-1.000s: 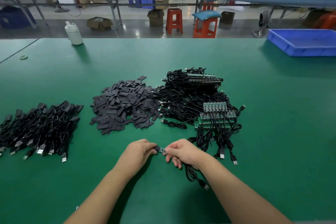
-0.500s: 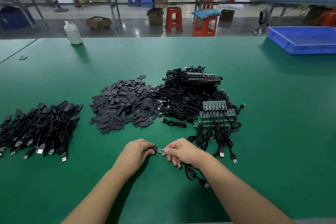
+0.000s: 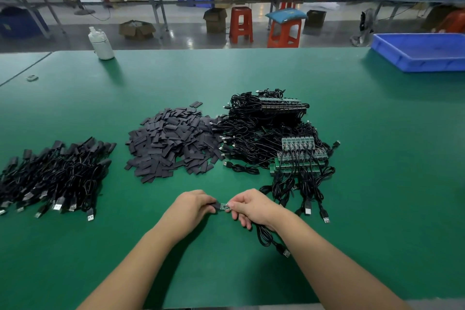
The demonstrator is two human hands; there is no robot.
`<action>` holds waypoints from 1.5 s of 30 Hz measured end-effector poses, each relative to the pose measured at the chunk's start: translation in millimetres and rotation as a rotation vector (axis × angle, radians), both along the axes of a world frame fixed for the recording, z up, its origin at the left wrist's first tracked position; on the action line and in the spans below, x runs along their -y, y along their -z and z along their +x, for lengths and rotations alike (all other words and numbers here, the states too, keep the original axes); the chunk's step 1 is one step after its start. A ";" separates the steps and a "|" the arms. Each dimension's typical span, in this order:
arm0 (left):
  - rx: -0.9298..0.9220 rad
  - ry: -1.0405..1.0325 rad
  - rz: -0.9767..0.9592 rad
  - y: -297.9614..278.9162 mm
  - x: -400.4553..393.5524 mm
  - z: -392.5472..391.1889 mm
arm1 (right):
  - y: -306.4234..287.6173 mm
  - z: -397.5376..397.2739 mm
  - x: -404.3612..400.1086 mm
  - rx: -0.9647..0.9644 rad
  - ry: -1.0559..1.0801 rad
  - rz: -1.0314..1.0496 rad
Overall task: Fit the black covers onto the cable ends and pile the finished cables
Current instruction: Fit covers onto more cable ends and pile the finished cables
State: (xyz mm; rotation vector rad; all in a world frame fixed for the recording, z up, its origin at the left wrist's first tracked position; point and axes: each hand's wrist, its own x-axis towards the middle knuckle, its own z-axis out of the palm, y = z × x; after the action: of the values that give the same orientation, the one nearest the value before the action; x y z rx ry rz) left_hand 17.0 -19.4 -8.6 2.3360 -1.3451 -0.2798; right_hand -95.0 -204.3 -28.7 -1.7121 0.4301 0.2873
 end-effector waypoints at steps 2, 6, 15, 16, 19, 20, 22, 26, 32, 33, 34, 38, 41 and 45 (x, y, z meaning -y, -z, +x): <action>0.010 0.004 -0.011 -0.6 2.3 -1.2 | -0.8 -0.3 -0.6 0.011 0.010 0.013; 0.024 0.050 -0.005 -1.5 9.3 -7.0 | -2.0 -1.0 -1.4 0.026 0.006 0.022; 0.042 0.004 -0.084 1.2 11.9 -15.9 | 0.3 -1.4 -1.2 0.024 0.047 0.080; 0.029 -0.010 -0.110 1.1 11.7 -16.8 | 0.9 -1.6 -1.4 0.029 0.051 0.086; -0.002 -0.048 -0.136 0.7 12.4 -19.9 | 2.6 -1.3 -1.8 0.037 0.051 0.080; -0.003 -0.046 -0.125 0.9 12.8 -20.6 | 3.1 -1.0 -2.0 0.034 0.043 0.064; 0.006 -0.019 -0.089 0.9 14.3 -21.9 | 3.7 -0.8 -2.3 0.038 0.017 0.036; 0.034 0.014 -0.027 -0.6 18.2 -23.4 | 5.8 -1.0 -3.1 0.045 0.017 0.038; 0.044 -0.032 -0.060 0.0 22.2 -23.0 | 6.0 -0.2 -1.6 0.052 0.069 0.133; 0.042 -0.033 -0.083 0.6 22.0 -23.5 | 5.7 -0.4 -1.5 0.052 0.066 0.130; 0.040 -0.033 -0.108 1.2 21.6 -24.4 | 5.6 -0.2 -1.7 0.050 0.063 0.123; 0.047 -0.031 -0.208 5.0 17.8 -30.8 | 5.7 -0.2 -2.9 0.040 0.055 0.088; 0.082 -0.014 -0.228 7.0 17.1 -32.5 | 6.1 -0.2 -2.6 0.036 0.045 0.076; 0.086 0.013 -0.182 9.0 19.6 -30.8 | 4.9 -0.9 -2.2 0.033 0.038 0.078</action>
State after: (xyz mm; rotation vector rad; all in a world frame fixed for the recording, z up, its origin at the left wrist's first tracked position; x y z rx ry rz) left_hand -13.8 -39.0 -17.6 2.2104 -1.3661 -0.0580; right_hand -95.9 -202.1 -33.6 -1.6282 0.4216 0.2444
